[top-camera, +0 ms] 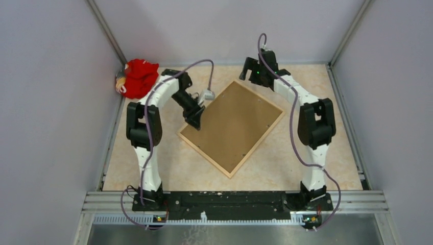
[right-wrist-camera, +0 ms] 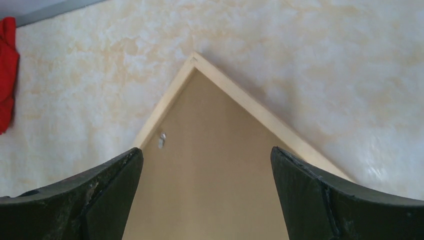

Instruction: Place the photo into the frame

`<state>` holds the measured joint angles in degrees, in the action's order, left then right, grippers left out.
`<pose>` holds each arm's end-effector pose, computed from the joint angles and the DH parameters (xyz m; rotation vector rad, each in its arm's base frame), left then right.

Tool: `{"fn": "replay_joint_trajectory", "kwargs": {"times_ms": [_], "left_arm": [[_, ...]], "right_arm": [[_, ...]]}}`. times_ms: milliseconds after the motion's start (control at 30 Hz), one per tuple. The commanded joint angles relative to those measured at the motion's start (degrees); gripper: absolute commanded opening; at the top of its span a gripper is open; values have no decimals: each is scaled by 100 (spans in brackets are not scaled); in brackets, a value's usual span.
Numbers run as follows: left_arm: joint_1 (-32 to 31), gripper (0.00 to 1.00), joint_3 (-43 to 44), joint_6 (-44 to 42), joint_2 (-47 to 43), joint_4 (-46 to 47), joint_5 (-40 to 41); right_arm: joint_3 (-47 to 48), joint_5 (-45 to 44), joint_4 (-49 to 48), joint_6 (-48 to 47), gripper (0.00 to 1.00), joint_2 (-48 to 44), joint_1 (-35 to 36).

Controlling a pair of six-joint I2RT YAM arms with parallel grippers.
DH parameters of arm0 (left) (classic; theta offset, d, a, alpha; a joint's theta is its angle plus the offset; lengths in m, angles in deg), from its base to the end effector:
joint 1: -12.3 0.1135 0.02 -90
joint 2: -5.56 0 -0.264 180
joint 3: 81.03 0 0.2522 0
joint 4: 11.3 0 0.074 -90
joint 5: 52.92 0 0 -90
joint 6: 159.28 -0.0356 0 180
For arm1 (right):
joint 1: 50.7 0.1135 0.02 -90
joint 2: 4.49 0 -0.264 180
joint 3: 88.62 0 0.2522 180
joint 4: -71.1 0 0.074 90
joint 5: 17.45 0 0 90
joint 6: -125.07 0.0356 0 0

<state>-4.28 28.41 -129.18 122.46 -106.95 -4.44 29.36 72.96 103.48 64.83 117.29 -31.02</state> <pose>0.3447 -0.1273 0.2182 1.6739 2.3255 -1.1299 0.4699 0.1683 0.2565 0.1932 2.2373 0.4839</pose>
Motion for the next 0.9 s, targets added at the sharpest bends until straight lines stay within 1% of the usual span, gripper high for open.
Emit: {"fn": "replay_joint_trajectory", "kwargs": {"times_ms": [0,67,133,200,267,300,367,467,567,700,800,867], "left_arm": [[1023,54,1742,519,668,110,-92],[1413,53,2412,890,1094,240,-133],[1687,53,2696,989,1390,429,-234],[1874,52,2671,970,1579,541,-307],[1905,50,2525,962,1753,625,-348],[1911,47,2443,967,1833,656,-416],[1913,41,2294,923,1959,569,-683],[1908,32,1908,805,2002,527,-1120],[1880,27,1540,743,2003,572,-1289],[1807,26,1058,555,1967,541,-1327],[1680,24,738,498,1890,624,-1108],[1682,23,528,376,1786,571,-1220]], "right_arm": [[-1248,-81,-397,130,99,-1257,-22],[-1825,52,-484,229,99,-1671,-8],[-2434,178,-447,479,99,-2102,-7],[-3225,430,-659,832,99,-2601,-1],[-3951,578,-791,1056,99,-3115,5],[-4325,620,-728,1083,99,-3281,7],[-4757,616,-630,1177,99,-3643,9],[-5642,721,-883,1448,98,-4118,9],[-5994,787,-972,1534,98,-4224,3],[-6152,953,-1296,1580,99,-4092,-46],[-6202,1262,-1802,1671,99,-3838,-244],[-6035,1299,-1826,1565,98,-3575,-408]]}}
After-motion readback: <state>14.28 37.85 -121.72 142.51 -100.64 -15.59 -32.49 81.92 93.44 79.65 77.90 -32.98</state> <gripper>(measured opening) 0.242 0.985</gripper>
